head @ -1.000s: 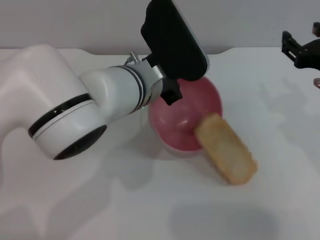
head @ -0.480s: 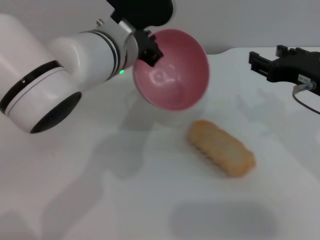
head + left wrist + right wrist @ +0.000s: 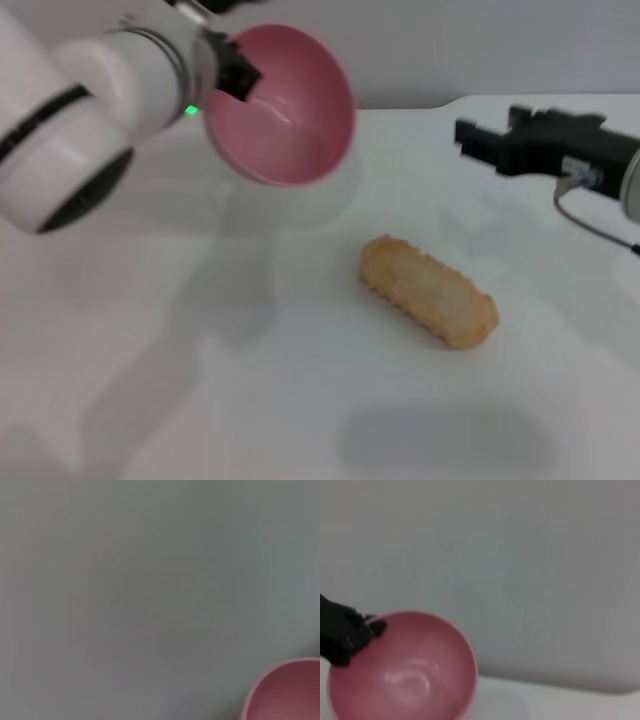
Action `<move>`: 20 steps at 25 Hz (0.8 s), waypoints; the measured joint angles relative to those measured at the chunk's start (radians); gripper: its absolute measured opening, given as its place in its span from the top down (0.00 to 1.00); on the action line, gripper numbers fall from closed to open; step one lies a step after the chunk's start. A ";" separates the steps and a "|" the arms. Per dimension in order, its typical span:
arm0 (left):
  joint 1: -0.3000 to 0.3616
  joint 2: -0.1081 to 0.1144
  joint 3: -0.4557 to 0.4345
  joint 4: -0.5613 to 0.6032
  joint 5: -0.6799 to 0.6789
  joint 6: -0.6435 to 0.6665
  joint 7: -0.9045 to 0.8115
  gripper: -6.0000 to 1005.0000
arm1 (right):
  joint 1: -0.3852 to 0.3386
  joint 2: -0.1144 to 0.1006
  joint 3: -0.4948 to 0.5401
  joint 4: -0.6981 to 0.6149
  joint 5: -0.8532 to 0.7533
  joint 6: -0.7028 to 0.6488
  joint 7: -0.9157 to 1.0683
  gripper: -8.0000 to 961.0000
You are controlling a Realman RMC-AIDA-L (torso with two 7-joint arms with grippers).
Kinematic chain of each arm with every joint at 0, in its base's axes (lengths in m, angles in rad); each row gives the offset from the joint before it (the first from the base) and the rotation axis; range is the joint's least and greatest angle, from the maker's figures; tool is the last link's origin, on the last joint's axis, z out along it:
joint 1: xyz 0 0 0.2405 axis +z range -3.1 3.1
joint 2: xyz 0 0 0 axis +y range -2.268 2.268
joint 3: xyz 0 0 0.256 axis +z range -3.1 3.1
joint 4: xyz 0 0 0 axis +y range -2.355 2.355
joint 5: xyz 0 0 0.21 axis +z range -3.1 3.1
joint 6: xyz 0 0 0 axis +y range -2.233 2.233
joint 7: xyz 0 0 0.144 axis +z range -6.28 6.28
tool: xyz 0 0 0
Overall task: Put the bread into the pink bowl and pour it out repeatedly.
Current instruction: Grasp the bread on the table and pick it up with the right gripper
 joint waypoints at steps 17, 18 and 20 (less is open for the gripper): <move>0.028 0.004 -0.160 -0.003 -0.217 -0.141 0.032 0.94 | 0.118 0.001 -0.088 0.256 -0.021 0.055 0.120 0.32; 0.028 0.004 -0.167 -0.009 -0.232 -0.142 0.041 0.94 | 0.119 0.001 -0.088 0.261 -0.029 0.055 0.123 0.32; 0.032 0.005 -0.180 -0.017 -0.265 -0.144 0.063 0.94 | 0.122 0.001 -0.089 0.271 -0.056 0.056 0.141 0.32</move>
